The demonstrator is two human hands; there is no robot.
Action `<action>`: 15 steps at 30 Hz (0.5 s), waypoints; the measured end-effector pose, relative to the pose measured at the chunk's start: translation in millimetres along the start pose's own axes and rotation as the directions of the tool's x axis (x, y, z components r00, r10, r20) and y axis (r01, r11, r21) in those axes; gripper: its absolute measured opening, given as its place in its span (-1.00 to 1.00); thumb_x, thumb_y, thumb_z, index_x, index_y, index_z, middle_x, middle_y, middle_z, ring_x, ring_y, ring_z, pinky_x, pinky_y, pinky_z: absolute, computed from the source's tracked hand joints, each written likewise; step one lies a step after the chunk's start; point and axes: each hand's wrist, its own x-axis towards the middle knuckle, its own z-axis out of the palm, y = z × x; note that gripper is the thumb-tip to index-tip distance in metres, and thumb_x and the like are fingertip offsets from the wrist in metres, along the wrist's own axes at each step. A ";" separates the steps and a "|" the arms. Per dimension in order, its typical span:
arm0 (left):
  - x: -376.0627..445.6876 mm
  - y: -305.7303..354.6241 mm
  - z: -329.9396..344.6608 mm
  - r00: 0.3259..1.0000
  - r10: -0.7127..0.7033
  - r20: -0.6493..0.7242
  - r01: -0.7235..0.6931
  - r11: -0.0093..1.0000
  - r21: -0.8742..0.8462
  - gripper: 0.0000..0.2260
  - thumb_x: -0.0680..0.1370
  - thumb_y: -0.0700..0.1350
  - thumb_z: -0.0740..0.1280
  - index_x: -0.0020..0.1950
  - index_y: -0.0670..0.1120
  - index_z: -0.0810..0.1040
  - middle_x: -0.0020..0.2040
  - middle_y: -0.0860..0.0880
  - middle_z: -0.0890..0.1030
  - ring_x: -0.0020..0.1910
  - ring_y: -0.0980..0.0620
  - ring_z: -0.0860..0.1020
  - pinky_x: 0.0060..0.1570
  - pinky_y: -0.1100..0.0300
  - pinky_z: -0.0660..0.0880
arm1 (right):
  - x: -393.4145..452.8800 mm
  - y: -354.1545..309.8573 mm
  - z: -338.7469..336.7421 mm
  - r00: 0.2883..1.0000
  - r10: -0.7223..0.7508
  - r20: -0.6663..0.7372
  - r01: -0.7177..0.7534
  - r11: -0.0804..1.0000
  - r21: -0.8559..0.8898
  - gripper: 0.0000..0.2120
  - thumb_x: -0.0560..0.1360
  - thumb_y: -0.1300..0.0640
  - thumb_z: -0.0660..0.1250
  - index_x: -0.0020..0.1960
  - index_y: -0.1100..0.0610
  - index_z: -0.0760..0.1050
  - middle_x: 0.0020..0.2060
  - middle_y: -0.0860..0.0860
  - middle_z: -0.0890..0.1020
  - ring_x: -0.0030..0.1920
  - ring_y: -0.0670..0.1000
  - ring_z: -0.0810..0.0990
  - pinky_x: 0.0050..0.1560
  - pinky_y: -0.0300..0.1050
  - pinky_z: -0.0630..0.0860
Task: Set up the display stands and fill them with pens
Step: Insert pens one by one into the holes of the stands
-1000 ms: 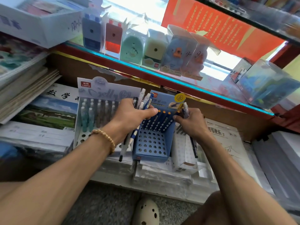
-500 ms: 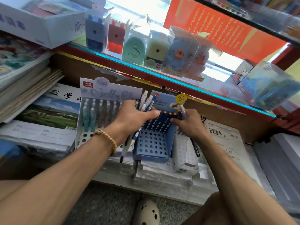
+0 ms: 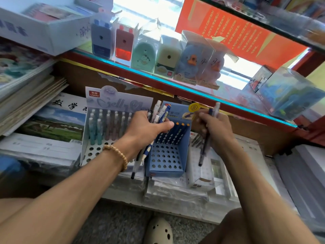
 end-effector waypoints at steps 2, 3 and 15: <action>-1.3 -1.2 2.9 1.000 -0.008 0.019 0.008 1.000 0.015 -0.94 0.48 -0.12 0.49 -0.14 -0.08 0.65 -0.13 -0.03 0.71 -0.11 0.09 0.67 -0.24 0.28 0.52 | -10.1 -12.0 0.2 0.989 0.070 0.131 -0.120 0.896 0.427 -0.83 0.64 0.25 0.20 0.04 0.27 0.56 -0.34 0.06 0.53 -0.48 -0.08 0.35 -0.47 -0.23 0.30; -2.5 -1.8 5.0 0.999 -0.017 0.038 0.016 1.000 0.014 -0.93 0.47 -0.12 0.50 -0.12 -0.10 0.67 -0.12 -0.04 0.71 -0.09 0.05 0.67 -0.19 0.22 0.56 | -16.4 -17.5 3.4 0.979 0.077 0.190 -0.170 0.825 0.540 -0.82 0.64 0.23 0.20 0.07 0.27 0.56 -0.34 0.05 0.52 -0.47 -0.09 0.35 -0.46 -0.24 0.31; -22.2 1.9 32.7 0.965 -0.070 0.254 0.107 0.985 -0.137 -0.94 0.46 -0.28 0.48 -0.13 -0.18 0.64 -0.40 0.08 0.63 -0.49 0.26 0.53 -0.50 0.43 0.40 | -32.8 -21.7 3.1 0.974 0.102 0.204 -0.222 0.639 0.736 -0.67 0.64 0.02 0.23 0.21 0.26 0.54 -0.23 0.05 0.58 -0.25 -0.06 0.57 -0.23 -0.17 0.59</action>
